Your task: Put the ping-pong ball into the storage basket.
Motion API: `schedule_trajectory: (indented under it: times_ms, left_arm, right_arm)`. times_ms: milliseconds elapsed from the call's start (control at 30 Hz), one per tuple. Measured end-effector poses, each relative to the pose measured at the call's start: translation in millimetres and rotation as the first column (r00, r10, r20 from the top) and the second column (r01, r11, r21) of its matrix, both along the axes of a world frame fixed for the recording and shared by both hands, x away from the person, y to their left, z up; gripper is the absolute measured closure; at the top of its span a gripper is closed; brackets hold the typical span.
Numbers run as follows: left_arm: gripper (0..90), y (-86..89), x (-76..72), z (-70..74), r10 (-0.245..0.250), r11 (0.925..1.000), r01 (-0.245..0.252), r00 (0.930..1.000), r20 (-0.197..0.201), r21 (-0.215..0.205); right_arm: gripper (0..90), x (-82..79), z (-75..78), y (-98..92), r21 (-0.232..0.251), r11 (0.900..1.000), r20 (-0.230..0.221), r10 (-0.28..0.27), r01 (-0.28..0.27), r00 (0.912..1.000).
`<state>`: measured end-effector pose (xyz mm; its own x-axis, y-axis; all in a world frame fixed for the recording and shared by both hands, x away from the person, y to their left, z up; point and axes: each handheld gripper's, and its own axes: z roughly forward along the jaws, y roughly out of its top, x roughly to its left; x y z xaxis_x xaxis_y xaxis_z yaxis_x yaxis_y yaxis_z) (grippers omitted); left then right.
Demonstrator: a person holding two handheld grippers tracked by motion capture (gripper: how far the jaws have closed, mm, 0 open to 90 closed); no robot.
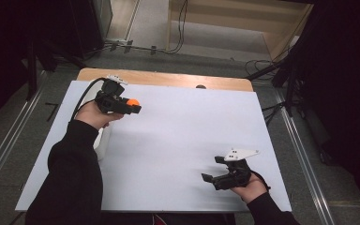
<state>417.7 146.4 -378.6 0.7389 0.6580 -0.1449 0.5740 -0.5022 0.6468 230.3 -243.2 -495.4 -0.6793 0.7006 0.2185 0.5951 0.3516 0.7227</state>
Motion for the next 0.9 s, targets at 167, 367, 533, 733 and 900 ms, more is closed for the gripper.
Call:
schedule_trajectory:
  times_ms: [167, 367, 533, 733, 900]
  left_arm:
    - [50.8, 4.9, 0.3, 1.6, 0.024, 0.9997, -0.024, 0.9997, 0.005, 0.002]
    - [50.8, 13.0, 1.2, 4.4, 0.037, 0.9993, -0.037, 0.9993, 0.007, -0.004]
    - [50.8, 18.6, 1.4, 6.4, 0.051, 0.9987, -0.051, 0.9987, 0.008, -0.010]
    - [50.8, 24.6, 1.5, 8.2, 0.071, 0.9974, -0.071, 0.9974, 0.011, -0.014]
    - [50.8, 27.3, 1.5, 8.9, 0.082, 0.9966, -0.082, 0.9965, 0.017, -0.008]
  right_arm:
    - [9.5, -0.1, 0.2, 0.0, 0.000, 1.000, -0.001, 0.000, 0.000, 1.0000]
    - [9.6, -0.3, 1.4, -1.1, 0.003, 1.000, 0.009, -0.010, 0.010, 0.9999]
    - [9.6, -0.4, 1.2, -0.8, 0.004, 1.000, 0.004, -0.005, 0.005, 1.0000]
    - [9.6, -0.3, 1.1, -1.0, 0.002, 1.000, 0.003, -0.004, 0.004, 1.0000]
    - [9.6, -0.1, 0.8, -0.7, 0.004, 1.000, 0.003, -0.003, 0.003, 1.0000]
